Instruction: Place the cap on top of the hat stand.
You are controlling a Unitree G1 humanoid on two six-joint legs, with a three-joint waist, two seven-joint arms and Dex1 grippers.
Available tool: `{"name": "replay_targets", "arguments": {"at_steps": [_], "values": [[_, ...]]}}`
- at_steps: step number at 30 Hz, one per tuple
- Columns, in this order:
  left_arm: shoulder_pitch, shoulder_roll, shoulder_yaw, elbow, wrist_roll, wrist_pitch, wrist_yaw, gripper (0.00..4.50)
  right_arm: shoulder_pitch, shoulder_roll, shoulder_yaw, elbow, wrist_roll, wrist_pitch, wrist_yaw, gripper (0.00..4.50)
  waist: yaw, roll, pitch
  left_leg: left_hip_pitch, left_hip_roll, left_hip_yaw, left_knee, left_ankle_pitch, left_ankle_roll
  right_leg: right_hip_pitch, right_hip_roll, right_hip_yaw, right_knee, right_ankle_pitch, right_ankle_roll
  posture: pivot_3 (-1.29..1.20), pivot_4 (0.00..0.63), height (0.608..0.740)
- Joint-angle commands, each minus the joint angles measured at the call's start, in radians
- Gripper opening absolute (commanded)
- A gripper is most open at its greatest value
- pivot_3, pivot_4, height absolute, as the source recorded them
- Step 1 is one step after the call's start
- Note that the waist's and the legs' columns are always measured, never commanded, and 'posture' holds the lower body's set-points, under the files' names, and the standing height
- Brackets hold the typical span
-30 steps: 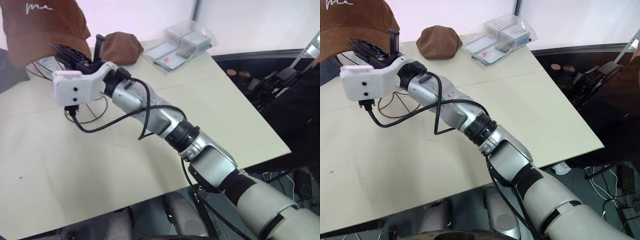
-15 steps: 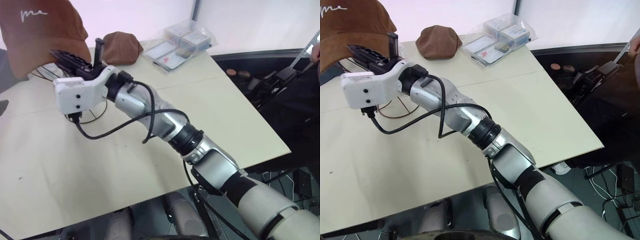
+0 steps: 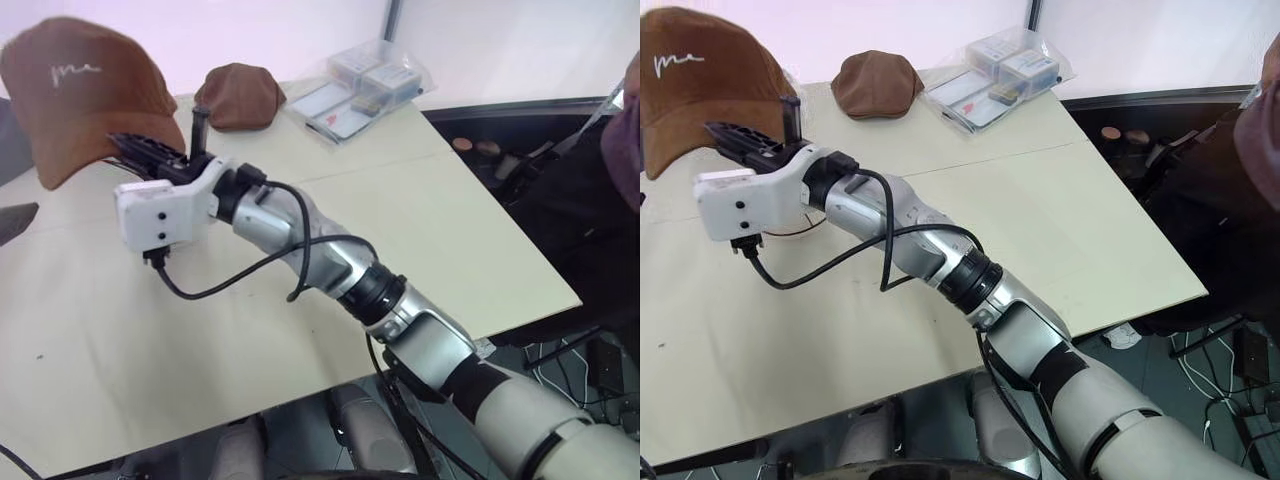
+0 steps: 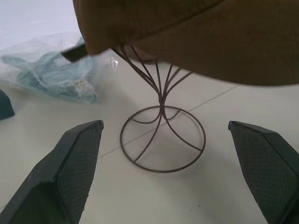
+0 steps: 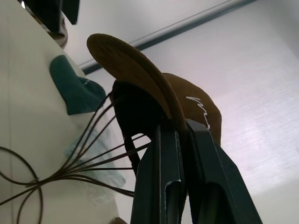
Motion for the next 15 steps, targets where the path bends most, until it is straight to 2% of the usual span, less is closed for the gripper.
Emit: {"name": "replay_targets", "arguments": {"at_steps": [1, 2, 5, 11, 15], "values": [[-0.023, 0.03, 0.009, 0.001, 0.003, -0.024, -0.002, 4.5, -0.01, 0.015, -0.003, -0.048, 0.017, -0.01, 0.008, 0.71, 0.0, 0.0, 0.0, 0.0, 0.0, 0.0, 0.0, 0.0, 0.0, 0.0, 0.0, 0.0, 0.0, 0.0, 0.0, 0.0, 0.15, 0.74], [-0.025, 0.029, 0.006, 0.002, 0.005, -0.026, -0.002, 4.5, -0.01, 0.014, -0.003, -0.048, 0.016, -0.011, 0.012, 0.99, 0.0, 0.0, 0.0, 0.0, 0.0, 0.0, 0.0, 0.0, 0.0, 0.0, 0.0, 0.0, 0.0, 0.0, 0.0, 0.0, 0.15, 0.74], [-0.029, 0.027, 0.004, 0.003, 0.006, -0.026, -0.003, 4.5, -0.002, 0.008, 0.003, -0.057, 0.018, 0.0, 0.041, 2.5, 0.0, 0.0, 0.0, 0.0, 0.0, 0.0, 0.0, 0.0, 0.0, 0.0, 0.0, 0.0, 0.0, 0.0, 0.0, 0.0, 0.15, 0.74], [-0.03, 0.021, -0.006, 0.01, 0.016, -0.036, -0.007, 4.5, 0.05, 0.013, 0.008, -0.111, 0.089, 0.007, 0.145, 2.5, 0.0, 0.0, 0.0, 0.0, 0.0, 0.0, 0.0, 0.0, 0.0, 0.0, 0.0, 0.0, 0.0, 0.0, 0.0, 0.0, 0.15, 0.74], [-0.04, 0.029, -0.025, 0.04, 0.022, -0.052, -0.018, 4.5, 0.162, 0.03, -0.028, -0.2, 0.238, 0.175, 0.305, 2.5, 0.001, 0.0, 0.0, 0.0, 0.0, 0.0, 0.0, 0.0, 0.0, 0.0, 0.0, 0.0, 0.0, 0.0, 0.0, 0.0, 0.15, 0.74]]}}
